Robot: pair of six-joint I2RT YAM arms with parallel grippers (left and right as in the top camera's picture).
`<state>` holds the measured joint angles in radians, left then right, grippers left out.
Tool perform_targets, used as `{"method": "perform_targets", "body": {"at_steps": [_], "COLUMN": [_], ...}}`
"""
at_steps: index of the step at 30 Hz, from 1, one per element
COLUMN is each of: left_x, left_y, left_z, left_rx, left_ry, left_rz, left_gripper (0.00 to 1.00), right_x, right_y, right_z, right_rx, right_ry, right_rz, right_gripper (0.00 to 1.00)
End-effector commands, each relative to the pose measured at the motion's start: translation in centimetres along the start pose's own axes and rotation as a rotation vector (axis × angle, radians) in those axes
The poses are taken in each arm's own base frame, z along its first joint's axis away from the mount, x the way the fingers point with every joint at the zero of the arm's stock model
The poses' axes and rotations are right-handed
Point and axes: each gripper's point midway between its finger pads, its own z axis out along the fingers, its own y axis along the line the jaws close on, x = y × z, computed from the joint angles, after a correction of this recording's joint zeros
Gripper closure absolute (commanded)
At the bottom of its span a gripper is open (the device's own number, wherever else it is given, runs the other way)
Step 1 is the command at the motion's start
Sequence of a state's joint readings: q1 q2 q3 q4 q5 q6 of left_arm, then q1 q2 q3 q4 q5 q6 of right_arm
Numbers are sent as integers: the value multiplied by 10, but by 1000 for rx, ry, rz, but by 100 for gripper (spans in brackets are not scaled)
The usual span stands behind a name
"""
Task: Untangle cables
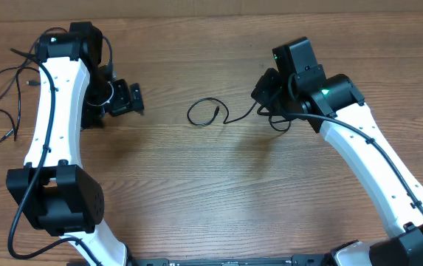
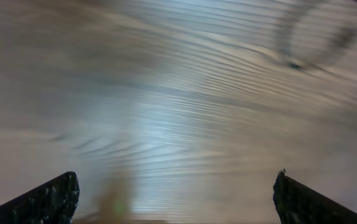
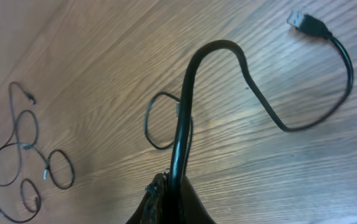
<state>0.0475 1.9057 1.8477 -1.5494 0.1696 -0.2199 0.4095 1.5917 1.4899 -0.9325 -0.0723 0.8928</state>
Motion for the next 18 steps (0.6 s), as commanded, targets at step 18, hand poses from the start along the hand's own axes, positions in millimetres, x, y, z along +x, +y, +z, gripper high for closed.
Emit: {"method": "perform_targets", "body": {"at_steps": [18], "left_x": [37], "left_y": [-134], "left_z": [-27], "left_rx": [549], "left_ry": [324], "left_rz": [-460], "left_gripper": [0], "right_x": [3], "right_y": [53], "right_z": [-5], "right_rx": [-224], "right_ry": [68], "right_rz": [260], "right_gripper": [96]}}
